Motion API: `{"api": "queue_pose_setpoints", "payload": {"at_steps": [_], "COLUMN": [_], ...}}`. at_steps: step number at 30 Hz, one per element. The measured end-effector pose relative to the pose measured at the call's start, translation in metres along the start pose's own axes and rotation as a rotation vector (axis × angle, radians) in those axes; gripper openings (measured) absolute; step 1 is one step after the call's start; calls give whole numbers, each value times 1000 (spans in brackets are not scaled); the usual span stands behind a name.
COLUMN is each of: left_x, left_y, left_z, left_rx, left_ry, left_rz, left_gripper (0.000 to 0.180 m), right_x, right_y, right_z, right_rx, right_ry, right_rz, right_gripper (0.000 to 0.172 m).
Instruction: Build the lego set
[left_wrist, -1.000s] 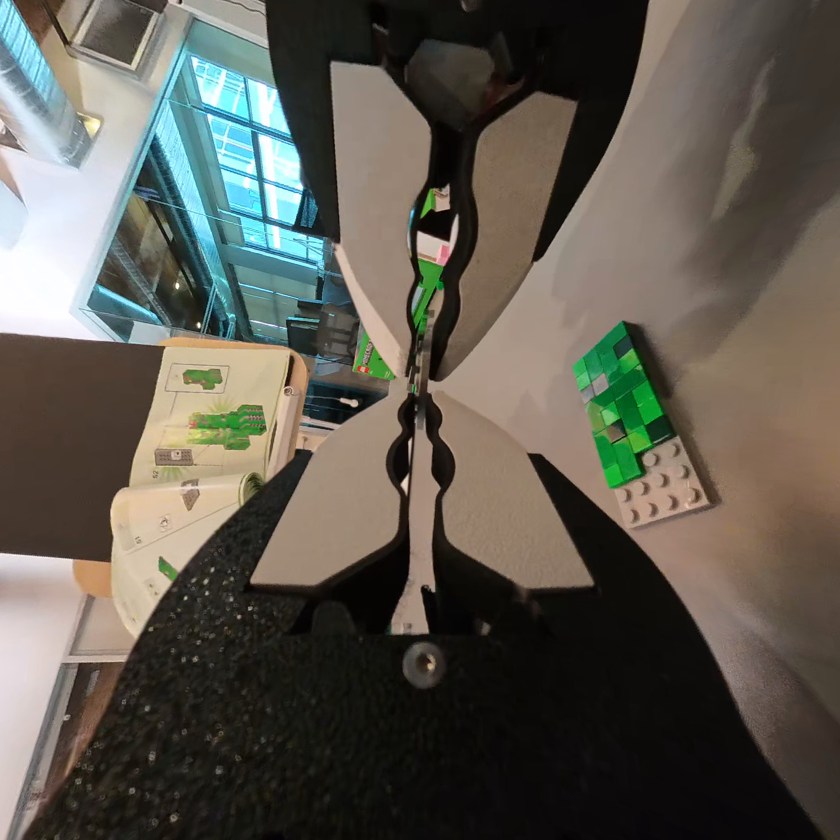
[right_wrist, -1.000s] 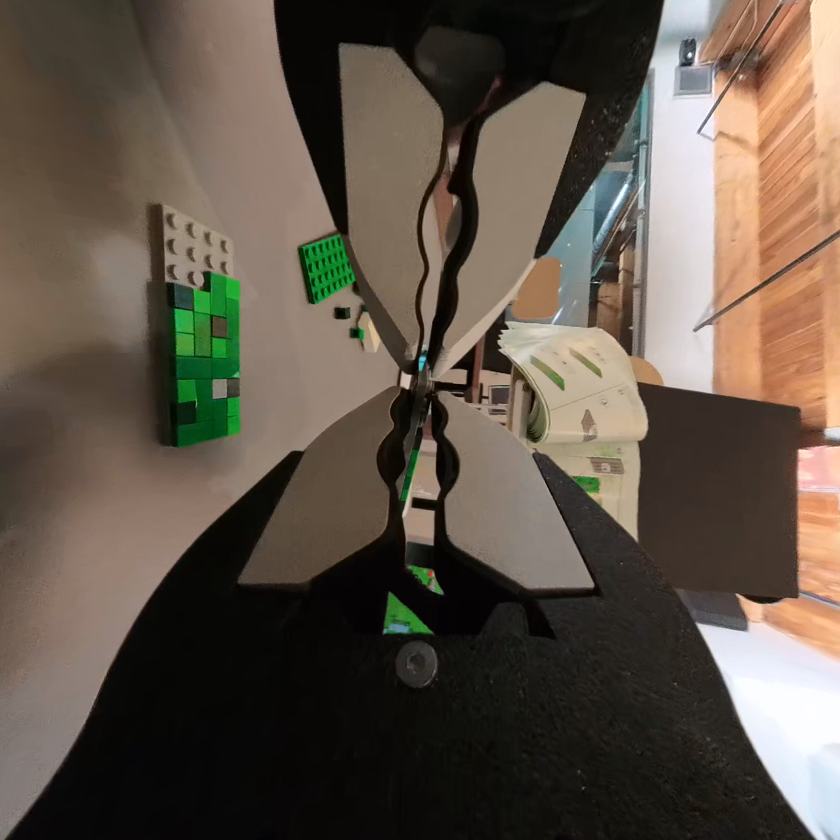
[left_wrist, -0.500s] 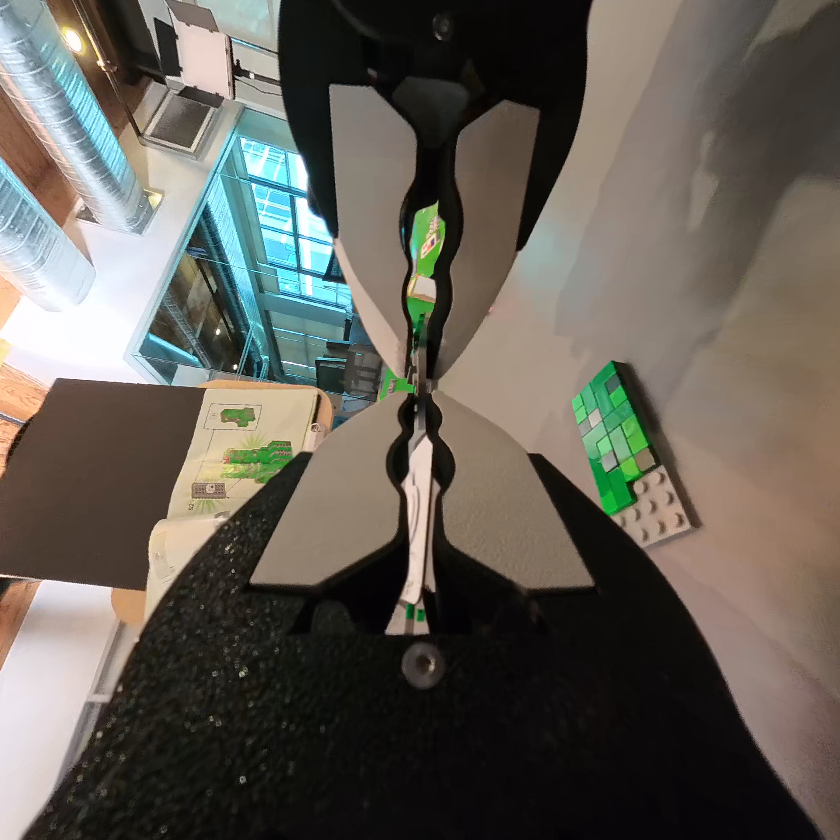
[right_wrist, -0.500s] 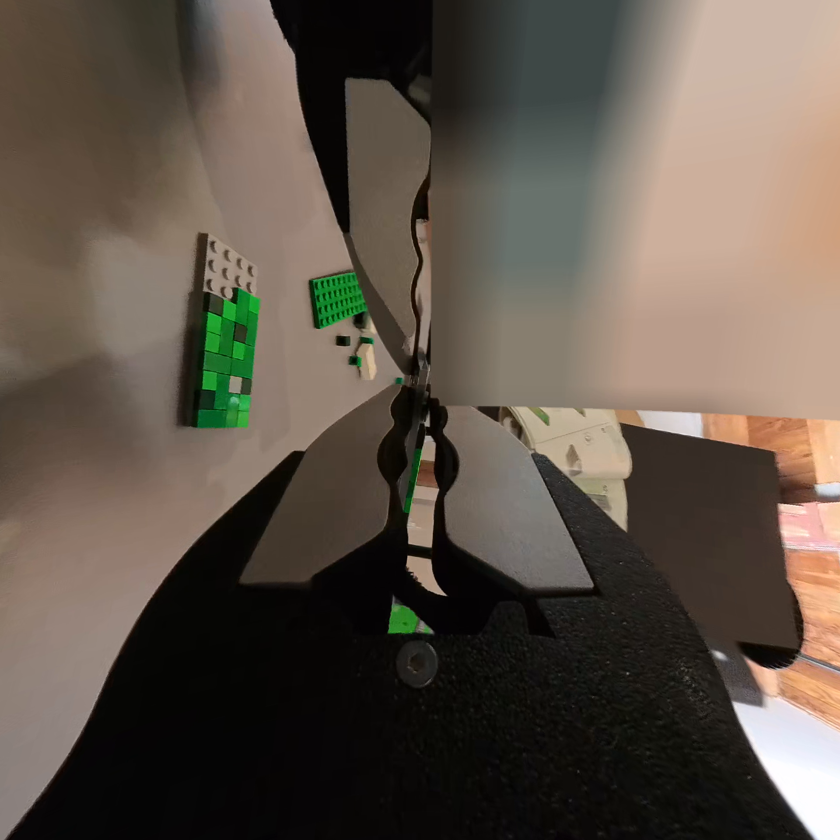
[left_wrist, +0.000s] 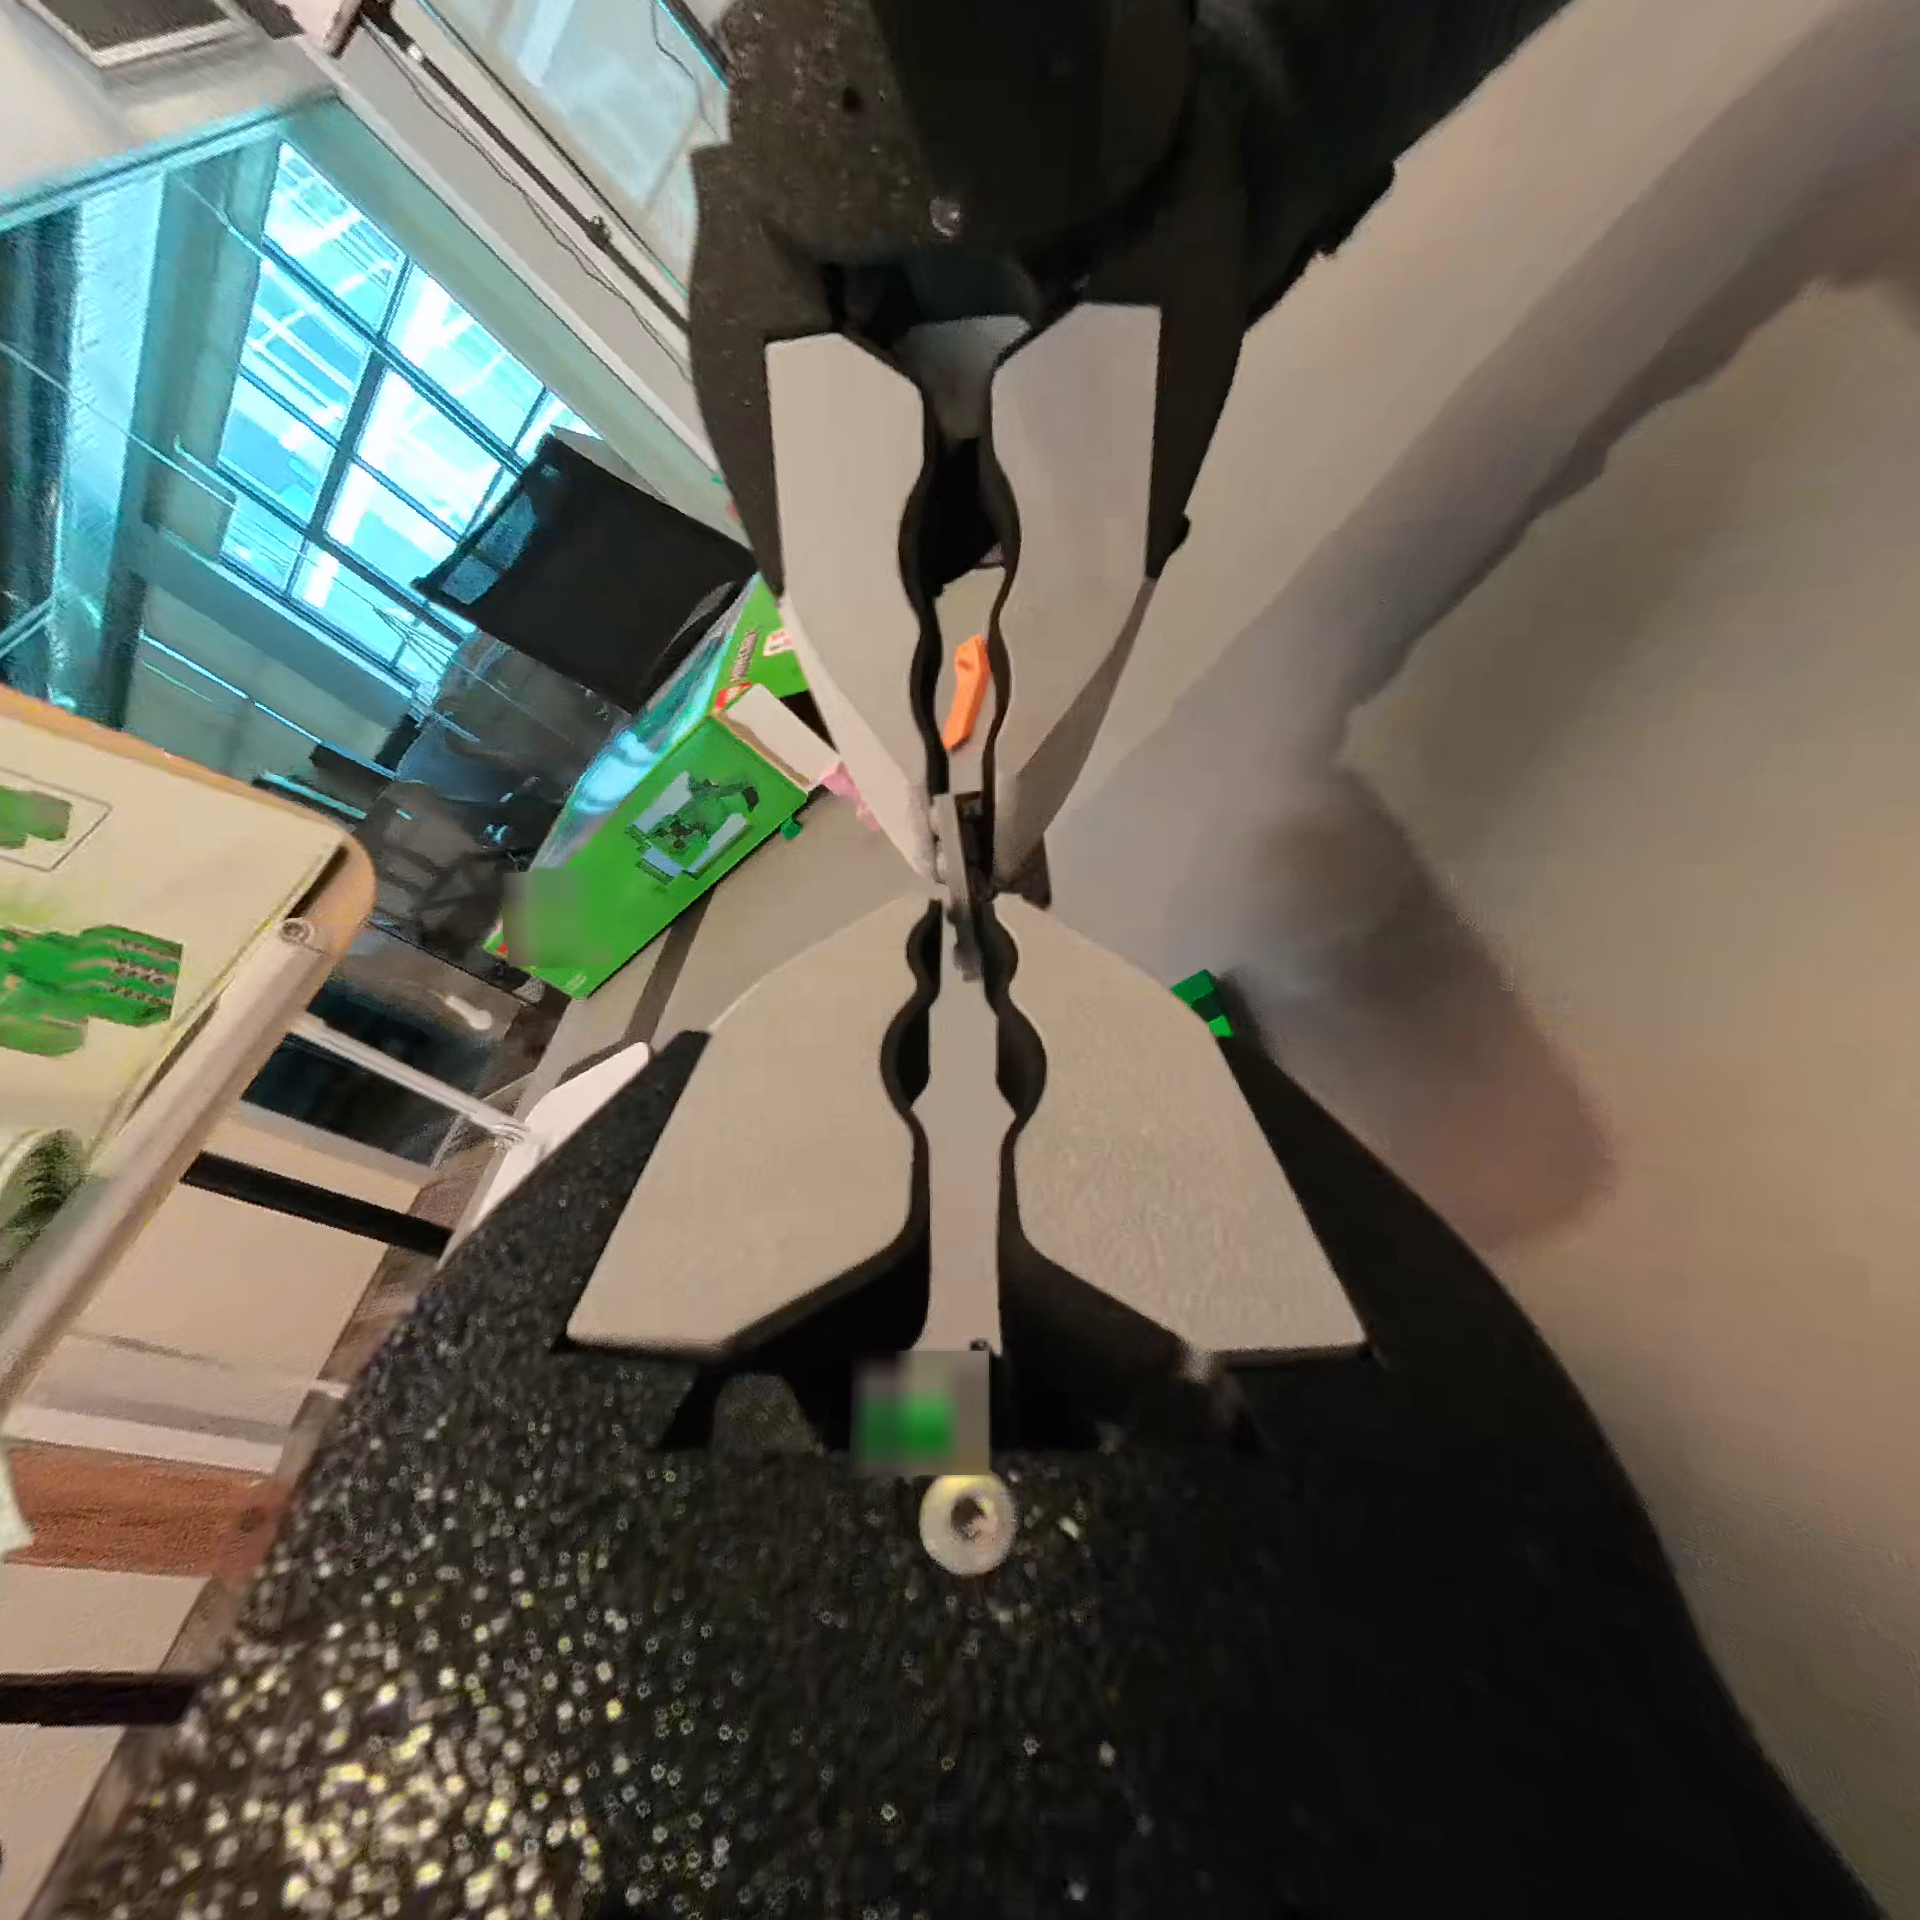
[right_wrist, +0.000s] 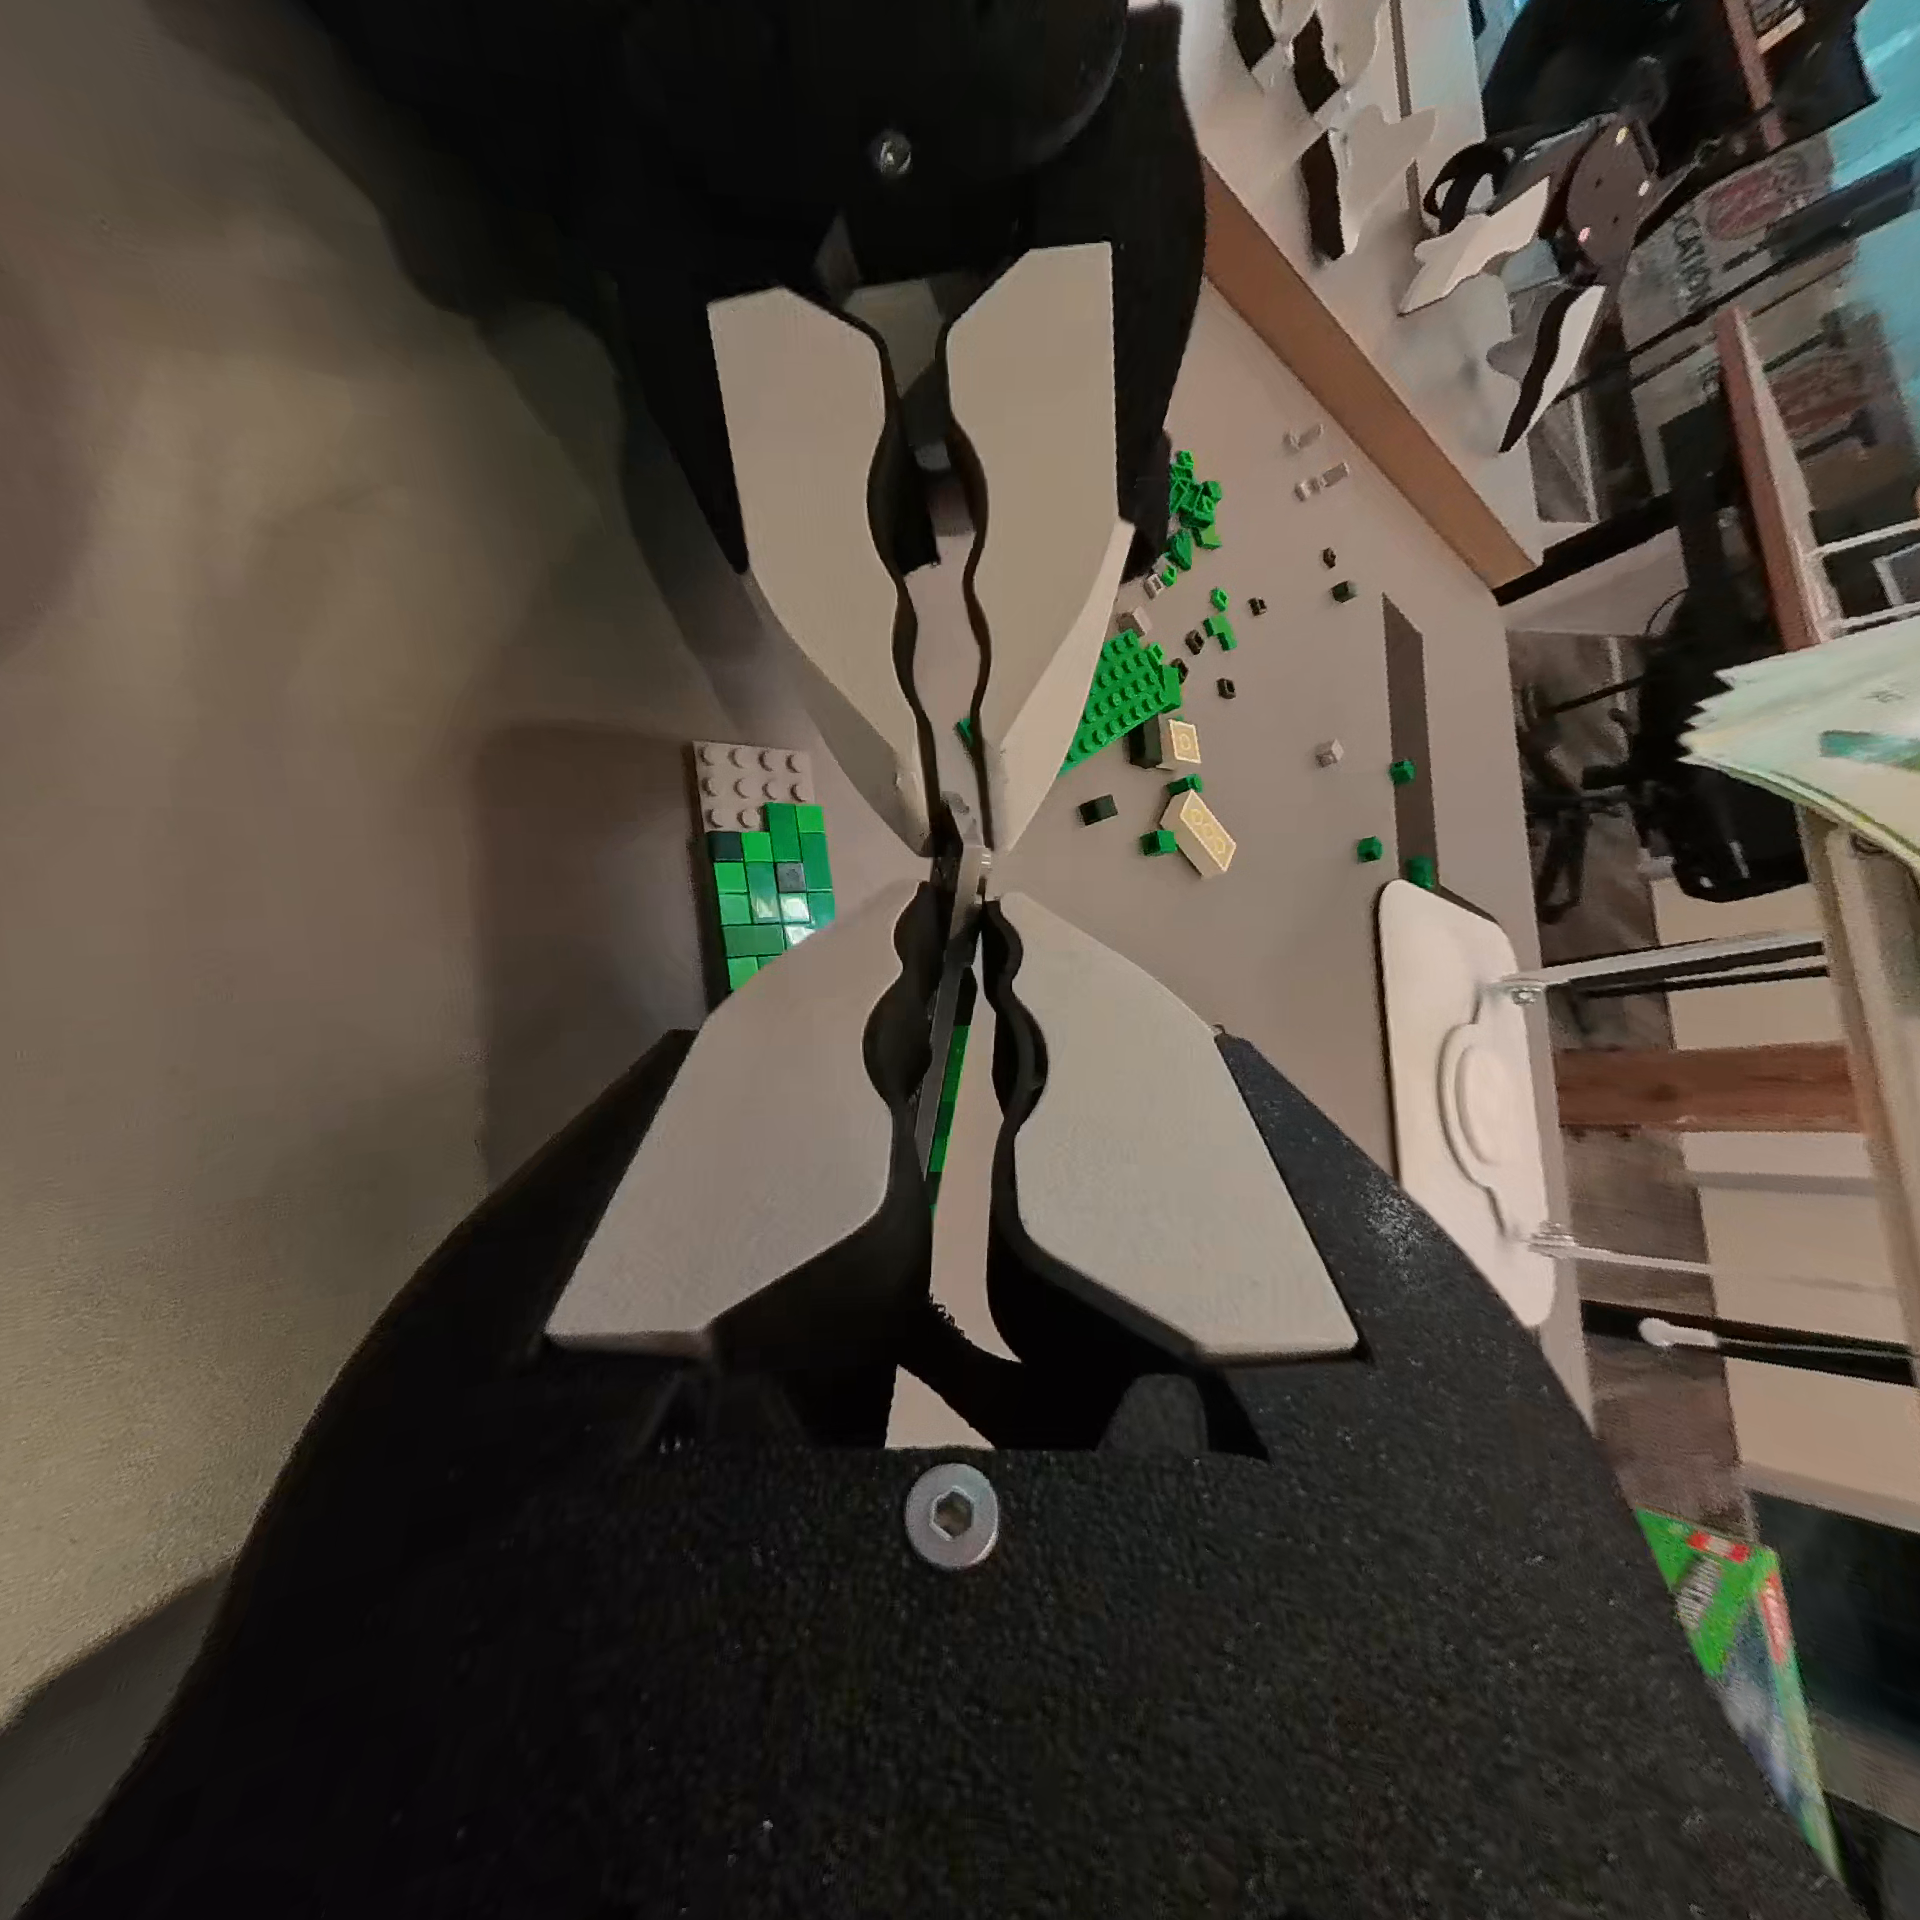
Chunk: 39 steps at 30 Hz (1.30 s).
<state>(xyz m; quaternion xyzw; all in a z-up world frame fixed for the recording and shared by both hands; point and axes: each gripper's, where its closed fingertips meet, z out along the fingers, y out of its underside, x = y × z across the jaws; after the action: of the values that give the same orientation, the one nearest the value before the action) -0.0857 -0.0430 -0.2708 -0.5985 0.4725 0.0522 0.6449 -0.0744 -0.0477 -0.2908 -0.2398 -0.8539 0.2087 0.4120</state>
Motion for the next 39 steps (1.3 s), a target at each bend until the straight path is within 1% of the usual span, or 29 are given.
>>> {"api": "queue_pose_setpoints", "payload": {"at_steps": [4,7,8,10,13,15,18,24,28,32,39], "left_x": [-4,-4,-2,4,3,3,-1,-7,-7,-6,-4], "left_y": [-3,-6,-6,-7,-7,-7,-8,-17,-20,-23,-26], "left_z": [-2,-4,-4,-3,-2,-3,-5,-12,-15,-17,-18], "left_rx": [31,71,75,80,72,70,71,156,190,217,240], "left_ry": [-5,25,43,85,89,96,63,53,68,78,106], "left_rz": [-57,-115,-126,-126,-131,-127,-104,-168,-177,-183,-195], "left_gripper": [16,22,21,13,7,6,5,4,4,4,5], "right_x": [1,-1,-2,-2,-2,-2,3,10,11,7,3], "right_y": [-2,-2,-4,-8,-7,-8,-12,-21,-24,-27,-28], "right_z": [-1,0,0,1,2,3,3,-2,-6,-7,-9], "right_rx": [0,-6,2,20,6,1,10,41,48,64,45], "right_ry": [-23,-35,-41,-47,-45,-34,10,37,24,-14,-64], "right_rz": [19,4,6,21,7,11,27,66,96,99,109], "right_gripper": [7,7,7,7,7,7,7,8,15,8,7]}}
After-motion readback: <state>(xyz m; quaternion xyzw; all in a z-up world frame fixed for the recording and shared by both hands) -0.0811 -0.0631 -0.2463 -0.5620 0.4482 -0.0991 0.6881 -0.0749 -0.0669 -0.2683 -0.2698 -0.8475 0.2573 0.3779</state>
